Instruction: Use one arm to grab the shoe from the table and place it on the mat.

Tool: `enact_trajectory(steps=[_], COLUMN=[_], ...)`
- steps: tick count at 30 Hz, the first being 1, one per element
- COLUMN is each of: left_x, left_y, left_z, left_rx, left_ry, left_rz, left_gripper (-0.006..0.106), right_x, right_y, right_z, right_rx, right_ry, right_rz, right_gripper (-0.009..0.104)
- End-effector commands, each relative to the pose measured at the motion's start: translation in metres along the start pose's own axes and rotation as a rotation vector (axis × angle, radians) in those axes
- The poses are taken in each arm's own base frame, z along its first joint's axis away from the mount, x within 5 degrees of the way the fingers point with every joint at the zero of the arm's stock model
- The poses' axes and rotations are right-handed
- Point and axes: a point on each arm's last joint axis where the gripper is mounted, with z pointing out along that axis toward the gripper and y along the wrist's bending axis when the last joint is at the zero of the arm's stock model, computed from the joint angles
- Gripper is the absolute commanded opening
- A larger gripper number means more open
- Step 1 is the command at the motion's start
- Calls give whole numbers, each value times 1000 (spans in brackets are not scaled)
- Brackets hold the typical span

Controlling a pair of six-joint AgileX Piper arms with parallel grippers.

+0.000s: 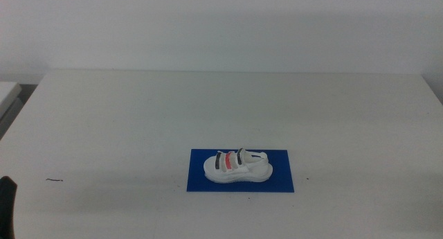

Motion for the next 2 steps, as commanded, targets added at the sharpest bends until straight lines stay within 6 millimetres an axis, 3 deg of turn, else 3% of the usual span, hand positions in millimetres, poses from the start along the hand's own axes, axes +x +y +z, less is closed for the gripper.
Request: enact_trajectory(steps=[1,2], left_x=[-1,-1], left_y=[0,0], left_z=[0,0], left_rx=[1,1], left_ry=[-15,-15], left_rz=[-1,-1], left_gripper=[94,94], right_x=[0,0], right_y=[0,0], right_z=[0,0], right_rx=[7,7], right_ry=[-5,-5], right_rz=[-1,-1], right_gripper=[89,89])
